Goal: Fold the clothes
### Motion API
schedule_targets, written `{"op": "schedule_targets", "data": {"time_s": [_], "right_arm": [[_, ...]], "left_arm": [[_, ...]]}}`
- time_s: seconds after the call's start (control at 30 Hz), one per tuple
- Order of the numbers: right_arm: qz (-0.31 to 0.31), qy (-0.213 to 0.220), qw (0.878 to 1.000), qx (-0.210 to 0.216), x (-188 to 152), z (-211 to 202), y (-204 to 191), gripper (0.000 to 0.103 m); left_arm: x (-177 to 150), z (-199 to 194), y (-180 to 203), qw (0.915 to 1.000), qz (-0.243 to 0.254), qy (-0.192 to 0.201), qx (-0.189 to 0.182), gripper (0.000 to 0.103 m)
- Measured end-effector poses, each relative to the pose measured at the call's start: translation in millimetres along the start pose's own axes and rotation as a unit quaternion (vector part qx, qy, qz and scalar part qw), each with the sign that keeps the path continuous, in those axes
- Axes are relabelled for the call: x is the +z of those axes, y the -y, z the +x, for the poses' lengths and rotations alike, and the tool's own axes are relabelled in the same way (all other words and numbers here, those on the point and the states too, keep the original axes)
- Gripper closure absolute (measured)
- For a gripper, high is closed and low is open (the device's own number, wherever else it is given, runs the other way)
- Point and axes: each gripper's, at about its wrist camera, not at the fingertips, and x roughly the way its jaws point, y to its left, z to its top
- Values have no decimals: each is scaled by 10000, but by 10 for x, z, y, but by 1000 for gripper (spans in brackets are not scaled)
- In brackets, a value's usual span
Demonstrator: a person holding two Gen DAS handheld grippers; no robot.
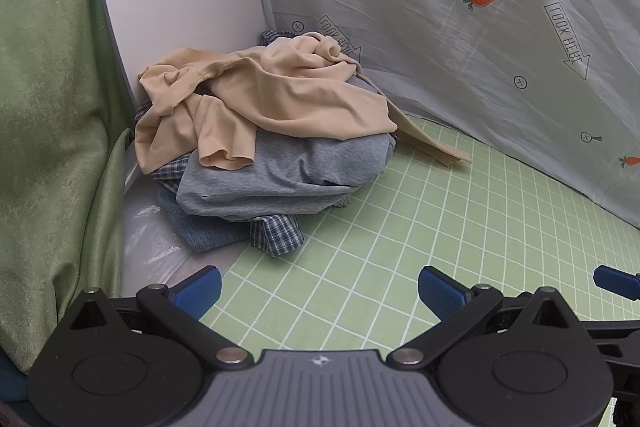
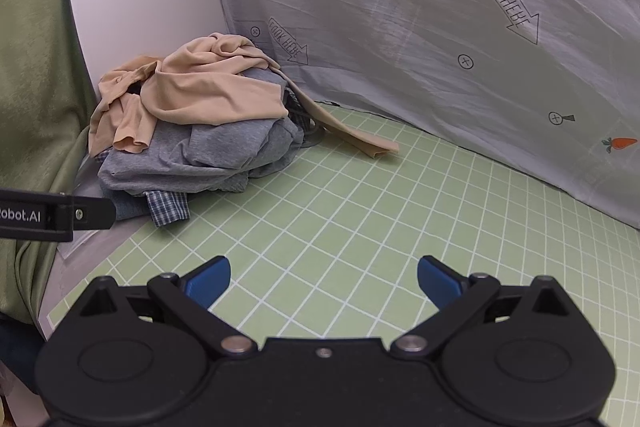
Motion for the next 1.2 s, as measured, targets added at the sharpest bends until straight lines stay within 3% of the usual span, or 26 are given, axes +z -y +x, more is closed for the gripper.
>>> {"op": "schedule_targets", "data": {"time_s": [0.9,1.2], "right_arm": [[-3,-108,9999,74,15,62,0,2],[-134,-46,9998,113,167,190,-102,2]], "left_arm": [[33,20,58,9999,89,-12,-51,0],[129,108,27,9999,93,-21,-29,0]]}}
